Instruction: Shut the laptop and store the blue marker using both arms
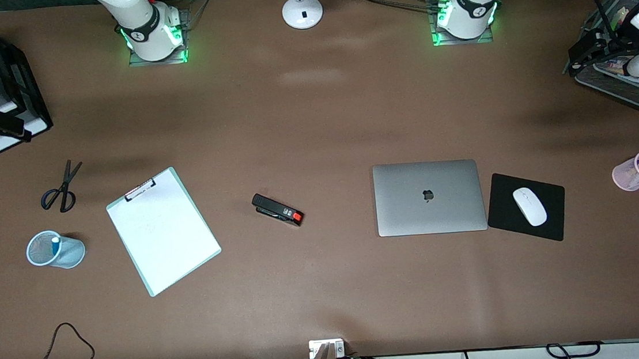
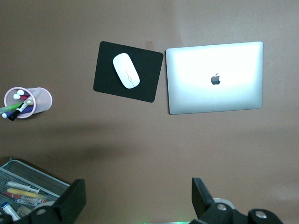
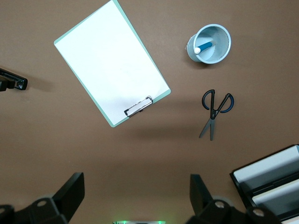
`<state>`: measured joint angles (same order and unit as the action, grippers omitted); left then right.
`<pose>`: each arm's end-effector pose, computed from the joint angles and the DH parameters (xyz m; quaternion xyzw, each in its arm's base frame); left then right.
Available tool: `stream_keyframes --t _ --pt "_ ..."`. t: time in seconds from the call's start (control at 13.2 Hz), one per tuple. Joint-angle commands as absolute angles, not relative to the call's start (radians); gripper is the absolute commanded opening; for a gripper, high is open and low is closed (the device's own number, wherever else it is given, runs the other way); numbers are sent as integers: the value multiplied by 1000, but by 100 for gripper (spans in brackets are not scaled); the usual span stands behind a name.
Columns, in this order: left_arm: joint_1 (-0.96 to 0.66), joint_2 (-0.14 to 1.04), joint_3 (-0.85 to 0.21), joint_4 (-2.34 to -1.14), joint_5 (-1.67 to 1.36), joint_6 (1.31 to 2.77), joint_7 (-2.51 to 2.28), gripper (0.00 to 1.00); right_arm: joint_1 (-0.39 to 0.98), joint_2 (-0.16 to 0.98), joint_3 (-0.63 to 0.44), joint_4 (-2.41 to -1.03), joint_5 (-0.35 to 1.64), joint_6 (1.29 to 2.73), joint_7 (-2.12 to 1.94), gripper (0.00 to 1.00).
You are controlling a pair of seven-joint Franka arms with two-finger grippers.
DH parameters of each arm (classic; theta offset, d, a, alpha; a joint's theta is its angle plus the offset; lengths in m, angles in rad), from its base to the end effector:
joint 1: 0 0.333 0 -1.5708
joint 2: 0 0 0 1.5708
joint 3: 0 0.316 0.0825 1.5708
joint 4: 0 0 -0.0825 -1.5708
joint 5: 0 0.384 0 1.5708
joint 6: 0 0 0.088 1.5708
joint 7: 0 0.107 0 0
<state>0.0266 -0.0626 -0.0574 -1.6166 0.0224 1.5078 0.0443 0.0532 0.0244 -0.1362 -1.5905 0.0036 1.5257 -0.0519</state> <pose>0.5279 -0.0148 0.6315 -0.9990 0.0370 0.0232 0.0128 0.5537 -0.0448 0.5981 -0.9989 0.0156 0.0444 0.0031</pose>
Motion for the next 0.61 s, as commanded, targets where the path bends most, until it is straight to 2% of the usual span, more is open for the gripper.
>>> stream_keyframes --t 0.0,0.53 --pt "20 -58 -63 -1609 14 1520 28 100 60 -3 -140 -1620 -11 1529 -32 100" --pt "20 -58 -69 -1618 5 1534 23 100 58 6 -141 -1598 -2 1520 -44 100"
